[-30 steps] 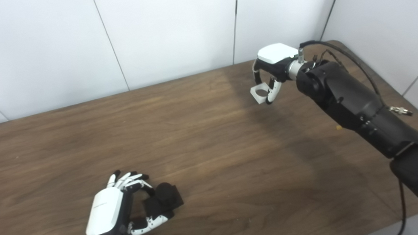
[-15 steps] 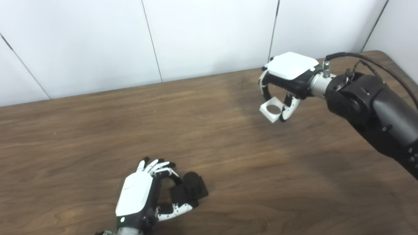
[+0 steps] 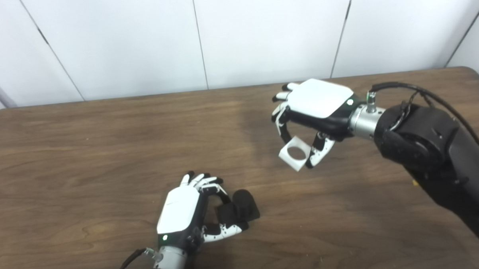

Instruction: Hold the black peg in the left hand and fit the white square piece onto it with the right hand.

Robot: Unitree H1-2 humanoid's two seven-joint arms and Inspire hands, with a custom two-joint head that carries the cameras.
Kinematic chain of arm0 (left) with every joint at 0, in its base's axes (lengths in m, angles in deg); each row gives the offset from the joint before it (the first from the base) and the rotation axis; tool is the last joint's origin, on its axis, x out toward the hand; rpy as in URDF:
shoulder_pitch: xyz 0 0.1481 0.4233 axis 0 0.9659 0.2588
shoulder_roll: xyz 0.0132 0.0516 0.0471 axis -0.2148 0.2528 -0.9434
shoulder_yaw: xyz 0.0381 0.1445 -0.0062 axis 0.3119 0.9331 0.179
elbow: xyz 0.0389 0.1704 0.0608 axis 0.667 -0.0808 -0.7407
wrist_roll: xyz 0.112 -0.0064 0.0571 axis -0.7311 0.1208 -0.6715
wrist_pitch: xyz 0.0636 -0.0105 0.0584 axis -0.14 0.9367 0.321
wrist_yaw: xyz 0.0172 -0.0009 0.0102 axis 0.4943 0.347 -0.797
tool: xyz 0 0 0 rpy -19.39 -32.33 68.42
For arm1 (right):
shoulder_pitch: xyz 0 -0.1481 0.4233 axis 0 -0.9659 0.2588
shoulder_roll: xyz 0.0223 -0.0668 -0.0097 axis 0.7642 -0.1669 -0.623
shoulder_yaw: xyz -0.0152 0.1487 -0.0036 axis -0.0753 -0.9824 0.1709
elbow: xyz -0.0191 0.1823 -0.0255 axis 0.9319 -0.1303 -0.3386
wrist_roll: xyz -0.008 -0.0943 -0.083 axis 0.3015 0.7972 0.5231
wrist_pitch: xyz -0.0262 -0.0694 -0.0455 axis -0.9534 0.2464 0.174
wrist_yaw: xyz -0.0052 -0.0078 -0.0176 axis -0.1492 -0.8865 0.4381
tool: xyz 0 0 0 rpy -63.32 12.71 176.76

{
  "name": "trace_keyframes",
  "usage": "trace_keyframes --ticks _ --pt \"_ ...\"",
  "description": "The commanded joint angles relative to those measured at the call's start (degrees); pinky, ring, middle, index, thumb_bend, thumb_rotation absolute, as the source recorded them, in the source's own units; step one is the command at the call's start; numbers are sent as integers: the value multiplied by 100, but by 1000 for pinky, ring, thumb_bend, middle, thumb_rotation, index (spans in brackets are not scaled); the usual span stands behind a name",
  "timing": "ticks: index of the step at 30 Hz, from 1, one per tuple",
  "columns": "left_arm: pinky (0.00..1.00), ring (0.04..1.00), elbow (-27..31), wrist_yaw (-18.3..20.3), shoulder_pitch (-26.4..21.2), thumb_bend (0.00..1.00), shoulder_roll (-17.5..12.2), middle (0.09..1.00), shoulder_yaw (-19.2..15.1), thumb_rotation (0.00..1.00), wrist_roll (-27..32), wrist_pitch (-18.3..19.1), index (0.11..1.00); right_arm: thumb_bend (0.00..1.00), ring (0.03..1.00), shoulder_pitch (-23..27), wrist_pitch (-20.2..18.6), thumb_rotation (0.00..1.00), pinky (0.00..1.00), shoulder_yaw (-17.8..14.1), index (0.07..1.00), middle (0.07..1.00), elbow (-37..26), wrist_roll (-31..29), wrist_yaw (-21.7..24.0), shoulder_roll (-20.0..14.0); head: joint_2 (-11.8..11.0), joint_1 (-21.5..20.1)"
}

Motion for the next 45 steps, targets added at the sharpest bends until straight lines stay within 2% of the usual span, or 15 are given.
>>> trace_keyframes --ticks 1,12,18,32,45 --pt "1000 889 -183 196 27 521 25 792 149 51 -91 62 486 525 944 171 -8 139 1000 -97 483 796 -249 -44 53 75 7 12" --pt "1000 882 -224 88 -26 521 1 787 242 52 -99 113 486 525 948 215 52 137 1000 55 484 800 -602 -4 408 706 86 54" --pt "1000 883 -258 71 -59 521 -12 789 272 53 -105 137 486 525 956 226 82 136 1000 140 484 803 -617 74 551 912 109 72" --pt "1000 885 -300 27 -104 520 11 788 300 54 -94 149 486 524 963 78 345 133 1000 252 485 800 -262 178 431 1186 142 86" --pt "1000 879 -301 -6 -127 520 13 785 335 53 -110 168 487 524 956 -18 670 133 1000 248 485 794 40 345 112 1252 155 96"
